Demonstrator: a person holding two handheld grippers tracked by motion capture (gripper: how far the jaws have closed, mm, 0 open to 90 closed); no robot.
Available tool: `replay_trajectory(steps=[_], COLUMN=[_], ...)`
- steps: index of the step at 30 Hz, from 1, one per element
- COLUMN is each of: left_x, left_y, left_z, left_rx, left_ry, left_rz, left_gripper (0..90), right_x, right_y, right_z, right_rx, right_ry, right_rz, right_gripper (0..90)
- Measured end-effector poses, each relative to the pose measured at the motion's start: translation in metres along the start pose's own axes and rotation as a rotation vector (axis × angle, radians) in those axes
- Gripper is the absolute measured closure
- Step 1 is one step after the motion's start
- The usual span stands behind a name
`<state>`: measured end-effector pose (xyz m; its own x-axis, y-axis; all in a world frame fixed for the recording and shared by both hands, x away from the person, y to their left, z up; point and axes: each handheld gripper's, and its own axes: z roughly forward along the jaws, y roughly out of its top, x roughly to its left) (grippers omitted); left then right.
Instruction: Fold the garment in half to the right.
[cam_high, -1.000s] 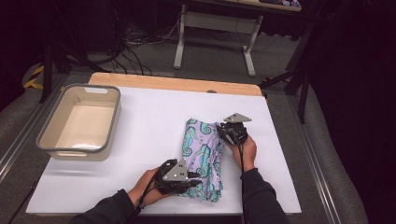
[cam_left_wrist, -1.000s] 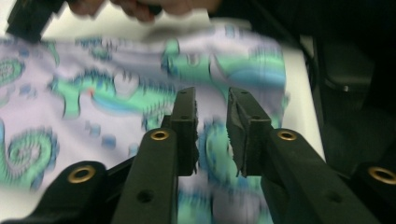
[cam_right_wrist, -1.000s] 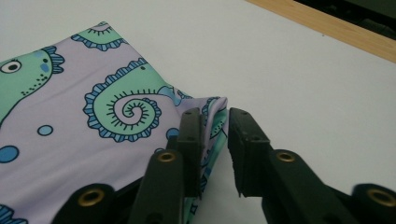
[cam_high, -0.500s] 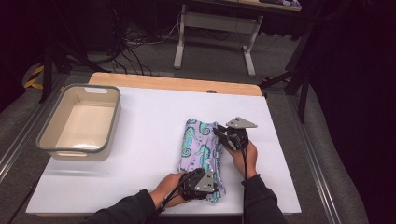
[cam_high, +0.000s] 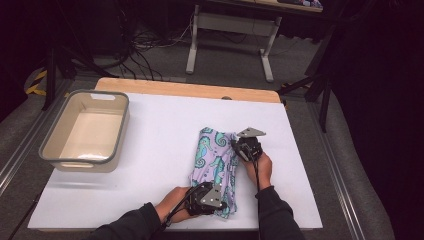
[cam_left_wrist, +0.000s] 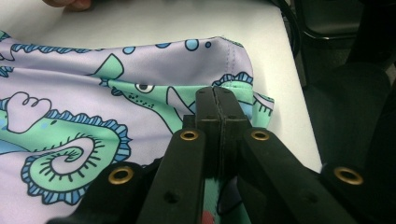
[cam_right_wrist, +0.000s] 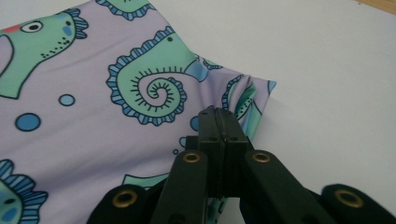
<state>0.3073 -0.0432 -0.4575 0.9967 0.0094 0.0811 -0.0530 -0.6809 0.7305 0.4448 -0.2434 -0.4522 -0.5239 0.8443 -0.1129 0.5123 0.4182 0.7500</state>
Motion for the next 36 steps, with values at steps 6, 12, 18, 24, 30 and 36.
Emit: replay_trajectory(steps=[6,12,18,24,30,36], left_x=[-0.004,-0.003,0.007,0.018,0.024,0.024], left_y=[0.003,0.009,0.003,-0.016,-0.043,-0.049], left_z=[-0.007,-0.031,-0.056,-0.069,-0.063,-0.051], left_rx=[-0.008,-0.092,-0.135,-0.109,-0.052,0.019], left_ry=[0.01,0.038,0.111,0.223,0.2,0.161], left_rz=[0.021,0.011,-0.03,-0.123,-0.256,-0.323], left_gripper=[88.2,86.8,83.4,54.7,35.0,27.0], right_x=[-0.001,-0.001,0.004,0.017,0.037,0.047], right_y=[-0.001,0.001,0.004,0.002,-0.013,-0.027], right_z=[-0.002,-0.011,-0.03,-0.045,-0.047,-0.047], right_rx=[-0.013,-0.069,-0.144,-0.176,-0.091,-0.024], right_ry=[-0.006,0.018,0.035,0.089,0.159,0.13], right_rz=[0.01,0.011,-0.016,-0.052,-0.121,-0.193], right_gripper=[90.0,90.0,90.0,90.0,89.7,86.6])
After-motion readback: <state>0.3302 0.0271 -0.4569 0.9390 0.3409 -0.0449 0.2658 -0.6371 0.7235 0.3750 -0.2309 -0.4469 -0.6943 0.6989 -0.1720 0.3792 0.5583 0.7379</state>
